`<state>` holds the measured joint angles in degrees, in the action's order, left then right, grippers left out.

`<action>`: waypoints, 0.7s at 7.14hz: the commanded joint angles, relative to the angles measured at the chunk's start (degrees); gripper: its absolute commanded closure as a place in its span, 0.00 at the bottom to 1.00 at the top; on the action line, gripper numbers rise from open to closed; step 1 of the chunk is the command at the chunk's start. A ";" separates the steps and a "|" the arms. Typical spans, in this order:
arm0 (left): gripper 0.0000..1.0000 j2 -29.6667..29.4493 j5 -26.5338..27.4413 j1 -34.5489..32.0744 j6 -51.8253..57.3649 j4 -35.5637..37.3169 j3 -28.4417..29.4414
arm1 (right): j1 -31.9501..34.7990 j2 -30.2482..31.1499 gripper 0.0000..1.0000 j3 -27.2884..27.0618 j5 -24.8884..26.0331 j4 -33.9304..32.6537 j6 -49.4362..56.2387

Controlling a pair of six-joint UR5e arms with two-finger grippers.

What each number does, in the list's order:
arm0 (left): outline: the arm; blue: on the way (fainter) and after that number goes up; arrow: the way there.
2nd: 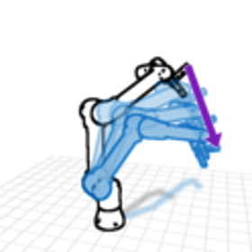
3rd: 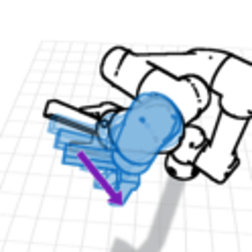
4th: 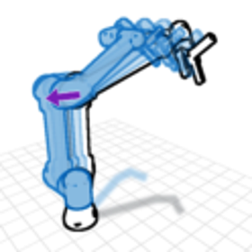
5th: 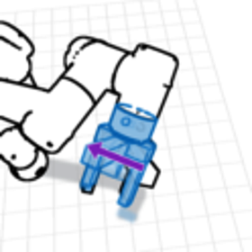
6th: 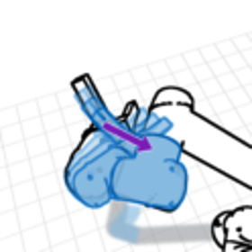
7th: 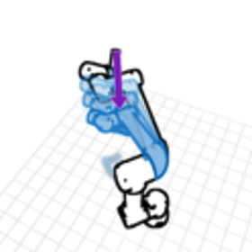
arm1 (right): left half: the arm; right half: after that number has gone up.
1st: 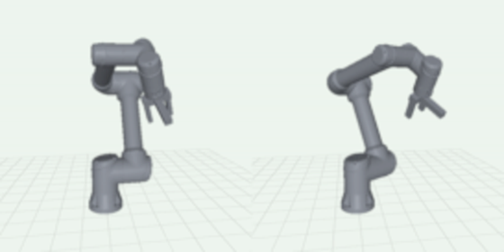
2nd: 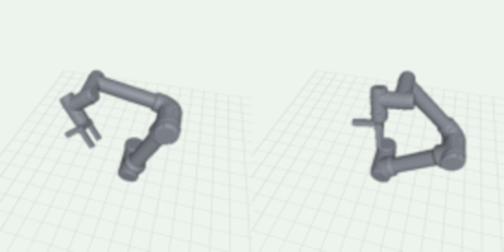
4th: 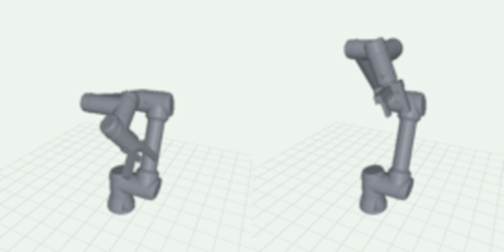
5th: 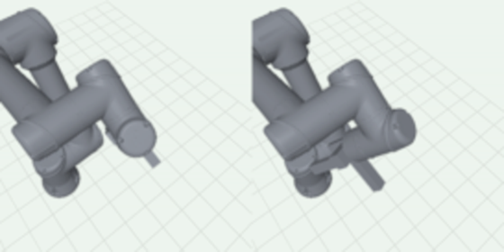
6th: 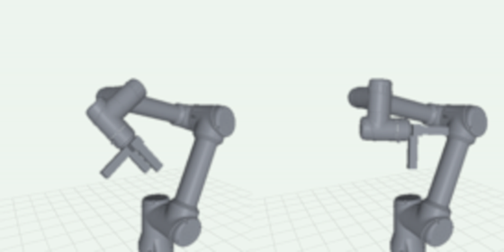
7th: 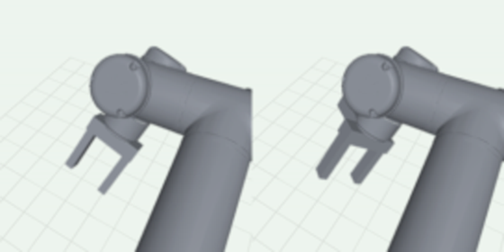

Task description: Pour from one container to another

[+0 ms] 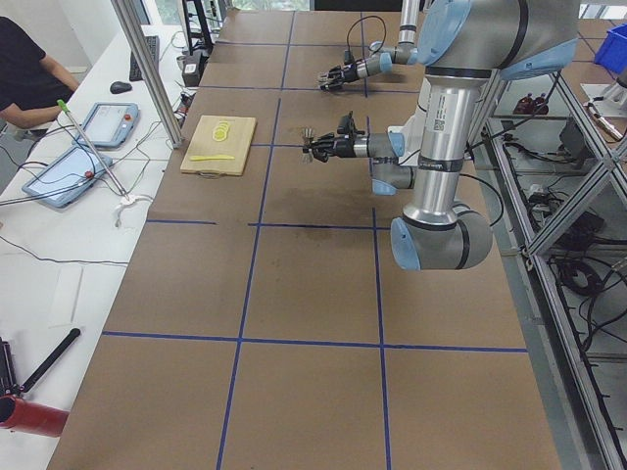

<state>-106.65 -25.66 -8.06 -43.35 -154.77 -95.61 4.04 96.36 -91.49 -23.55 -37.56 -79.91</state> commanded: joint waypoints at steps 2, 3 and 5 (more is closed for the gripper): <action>1.00 -0.05 -0.09 0.23 0.63 0.09 0.24 | 1.57 -0.47 0.79 -3.58 -2.62 0.12 3.50; 1.00 -0.22 -0.36 0.24 0.72 0.17 0.51 | 3.06 -0.47 0.83 -8.14 -2.99 0.03 6.49; 1.00 -3.10 -0.45 0.06 2.99 0.09 0.60 | 5.18 -1.78 0.87 -15.70 -5.18 -0.06 13.07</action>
<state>-107.72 -26.04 -7.91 -41.69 -154.71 -95.10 7.93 95.51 -102.80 -27.46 -37.58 -71.10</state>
